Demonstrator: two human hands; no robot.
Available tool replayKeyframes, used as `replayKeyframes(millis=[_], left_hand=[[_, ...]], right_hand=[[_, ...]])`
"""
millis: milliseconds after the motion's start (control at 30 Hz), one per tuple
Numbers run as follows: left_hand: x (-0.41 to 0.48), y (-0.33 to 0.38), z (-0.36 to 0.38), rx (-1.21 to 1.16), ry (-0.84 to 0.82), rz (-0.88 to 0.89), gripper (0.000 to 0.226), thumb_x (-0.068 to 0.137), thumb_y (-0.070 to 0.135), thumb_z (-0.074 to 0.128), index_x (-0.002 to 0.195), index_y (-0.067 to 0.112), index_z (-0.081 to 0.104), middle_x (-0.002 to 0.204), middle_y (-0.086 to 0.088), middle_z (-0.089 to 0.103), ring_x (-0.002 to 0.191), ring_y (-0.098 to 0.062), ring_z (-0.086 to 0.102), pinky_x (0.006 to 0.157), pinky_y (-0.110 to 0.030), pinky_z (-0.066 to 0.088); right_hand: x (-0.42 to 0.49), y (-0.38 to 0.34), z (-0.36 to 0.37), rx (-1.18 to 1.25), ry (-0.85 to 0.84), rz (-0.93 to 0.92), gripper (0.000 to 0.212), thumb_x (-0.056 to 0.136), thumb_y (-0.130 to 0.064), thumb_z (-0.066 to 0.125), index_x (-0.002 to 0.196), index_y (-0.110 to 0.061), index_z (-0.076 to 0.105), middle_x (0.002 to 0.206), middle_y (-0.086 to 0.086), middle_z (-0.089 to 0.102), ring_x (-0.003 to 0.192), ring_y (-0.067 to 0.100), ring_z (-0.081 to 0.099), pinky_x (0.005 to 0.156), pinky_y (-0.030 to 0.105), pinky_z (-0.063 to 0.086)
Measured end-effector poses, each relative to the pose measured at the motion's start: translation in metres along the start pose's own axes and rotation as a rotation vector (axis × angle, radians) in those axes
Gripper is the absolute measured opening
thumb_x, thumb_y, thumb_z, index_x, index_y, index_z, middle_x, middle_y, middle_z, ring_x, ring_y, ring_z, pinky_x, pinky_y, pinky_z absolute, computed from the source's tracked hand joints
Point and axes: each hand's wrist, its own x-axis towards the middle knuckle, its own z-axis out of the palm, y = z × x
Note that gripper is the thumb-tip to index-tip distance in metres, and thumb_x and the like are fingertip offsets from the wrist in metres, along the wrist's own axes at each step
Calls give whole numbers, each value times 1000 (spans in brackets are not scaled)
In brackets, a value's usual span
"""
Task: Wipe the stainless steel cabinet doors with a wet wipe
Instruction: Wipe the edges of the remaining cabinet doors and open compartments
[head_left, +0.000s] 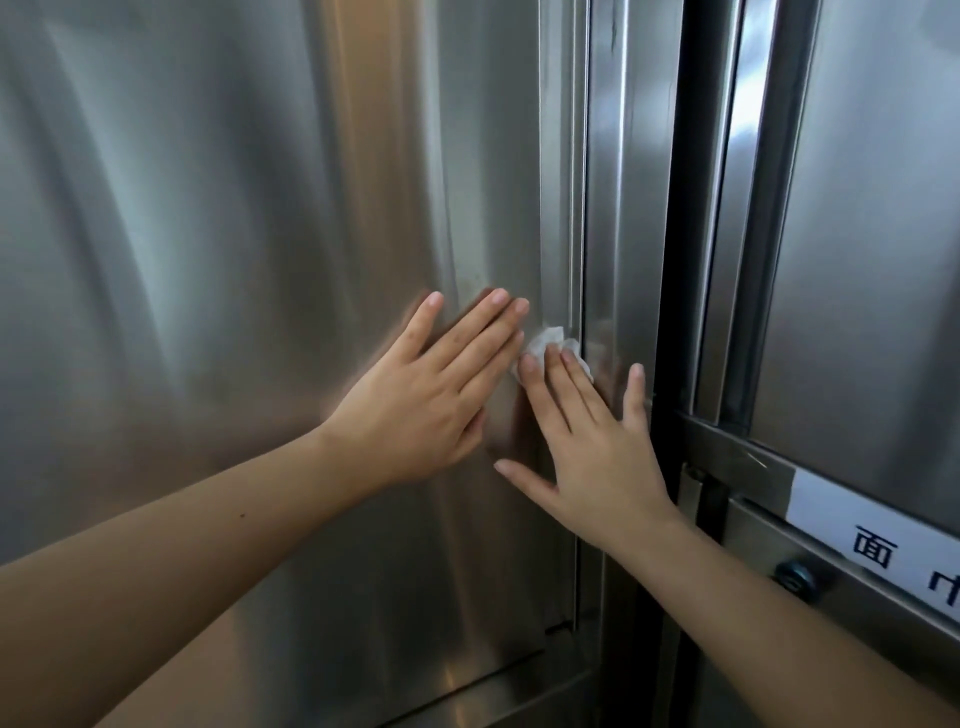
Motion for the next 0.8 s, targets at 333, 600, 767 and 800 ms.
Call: replayKeyframes(millis=[333,600,767,800], left_hand=[[-12,15,2,-3,-2,-49,63,91,33,28,143,-2,27,150,-19,24,139,-32,21,111,-50,7],[-24,30,8,7,-26,-30,61,90,30,29,143,-1,29,151,-17,22,140,-30,20,111,-50,9],[-30,41,10,-18,-25,7,59,90,29,27,142,0,30,150,-15,25,139,-28,23,111,-49,11],[-31,43,10,-17,-28,8,59,91,30,27,142,0,30,150,-15,25,139,-28,23,111,-49,11]], right_hand=[[-6,-5,6,39,-79,52,80,86,-67,13,147,-17,0,155,9,11,143,21,12,103,54,-20],[-40,-16,34,72,-41,51,78,85,-62,29,144,-12,19,148,14,33,136,27,32,101,63,3],[-44,-18,42,101,-18,67,78,86,-61,31,144,-12,19,149,14,31,137,27,30,101,63,2],[-45,-18,43,106,-17,69,78,86,-61,31,144,-12,19,149,14,30,137,27,29,101,63,2]])
